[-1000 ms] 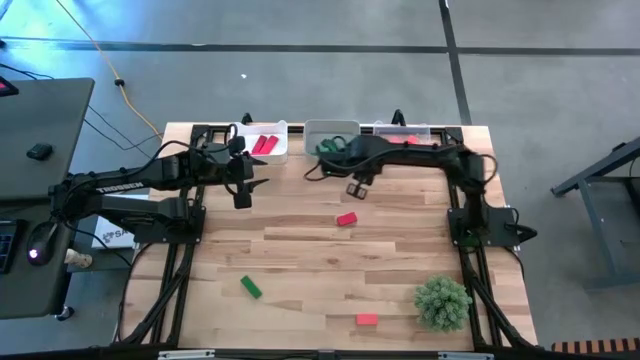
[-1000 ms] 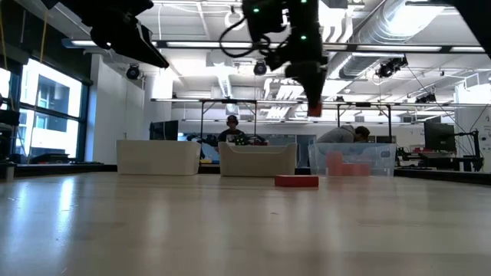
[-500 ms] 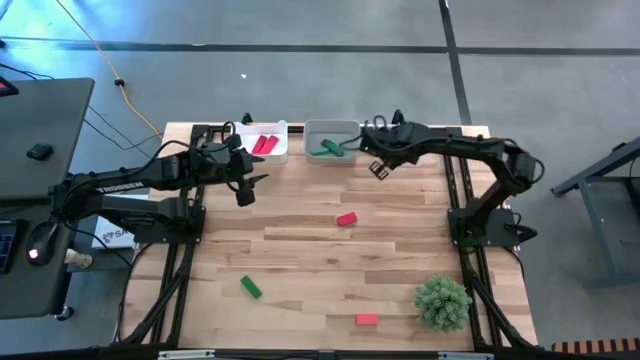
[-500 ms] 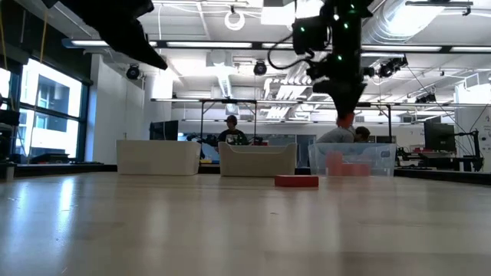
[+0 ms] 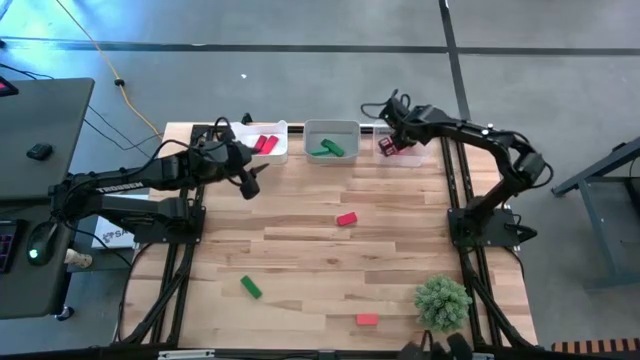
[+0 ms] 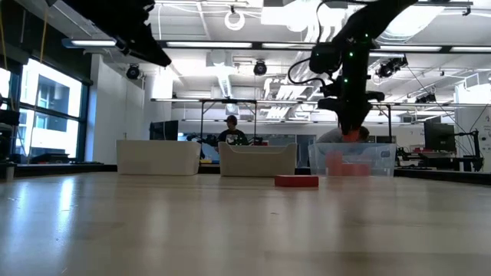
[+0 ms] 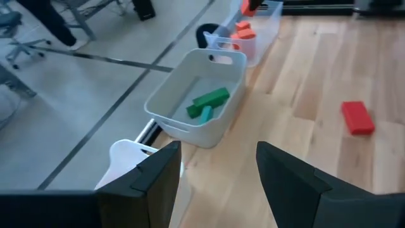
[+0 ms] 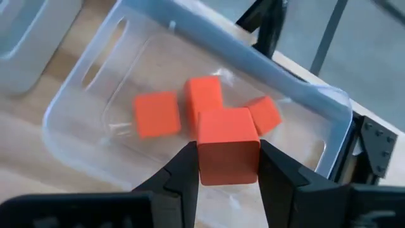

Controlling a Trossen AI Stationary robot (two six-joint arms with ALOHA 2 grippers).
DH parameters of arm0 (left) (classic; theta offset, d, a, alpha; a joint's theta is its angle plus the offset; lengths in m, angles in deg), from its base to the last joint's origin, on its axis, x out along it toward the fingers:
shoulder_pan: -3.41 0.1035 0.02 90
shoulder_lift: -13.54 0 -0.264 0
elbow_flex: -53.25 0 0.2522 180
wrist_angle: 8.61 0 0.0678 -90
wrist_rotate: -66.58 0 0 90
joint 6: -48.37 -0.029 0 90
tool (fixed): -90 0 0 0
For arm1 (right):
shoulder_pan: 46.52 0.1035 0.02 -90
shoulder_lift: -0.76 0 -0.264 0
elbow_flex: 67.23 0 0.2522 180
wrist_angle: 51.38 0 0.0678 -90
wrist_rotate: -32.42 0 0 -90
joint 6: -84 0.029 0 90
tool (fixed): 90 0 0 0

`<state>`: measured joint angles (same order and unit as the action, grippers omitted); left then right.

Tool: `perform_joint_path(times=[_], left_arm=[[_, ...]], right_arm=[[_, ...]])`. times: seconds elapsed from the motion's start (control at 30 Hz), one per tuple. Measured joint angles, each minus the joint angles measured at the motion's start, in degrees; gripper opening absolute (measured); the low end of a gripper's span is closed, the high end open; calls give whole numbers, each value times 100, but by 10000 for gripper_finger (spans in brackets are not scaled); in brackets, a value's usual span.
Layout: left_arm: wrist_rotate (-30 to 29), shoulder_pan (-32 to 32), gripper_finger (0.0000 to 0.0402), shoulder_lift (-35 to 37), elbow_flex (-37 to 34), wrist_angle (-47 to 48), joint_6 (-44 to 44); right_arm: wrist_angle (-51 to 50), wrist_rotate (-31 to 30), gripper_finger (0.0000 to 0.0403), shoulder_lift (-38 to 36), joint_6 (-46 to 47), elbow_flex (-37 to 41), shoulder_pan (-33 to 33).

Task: Sort & place blocks by color
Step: Put the top orange block into the transparent bin

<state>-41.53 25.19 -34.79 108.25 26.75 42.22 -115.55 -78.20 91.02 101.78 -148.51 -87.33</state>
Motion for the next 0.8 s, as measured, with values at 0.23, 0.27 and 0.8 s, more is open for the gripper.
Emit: perform_joint_path(times=[0.23, 0.27, 0.8], left_arm=[[-488, 25, 196, -1, 0, -232, 17], [-531, 49, 196, -1, 0, -268, 18], [-573, 699, 196, -73, 0, -533, 168]], right_arm=[[388, 444, 105, 94, -116, 0, -640], [374, 541, 105, 113, -117, 2, -723], [434, 1032, 105, 825, -301, 2, -1029]])
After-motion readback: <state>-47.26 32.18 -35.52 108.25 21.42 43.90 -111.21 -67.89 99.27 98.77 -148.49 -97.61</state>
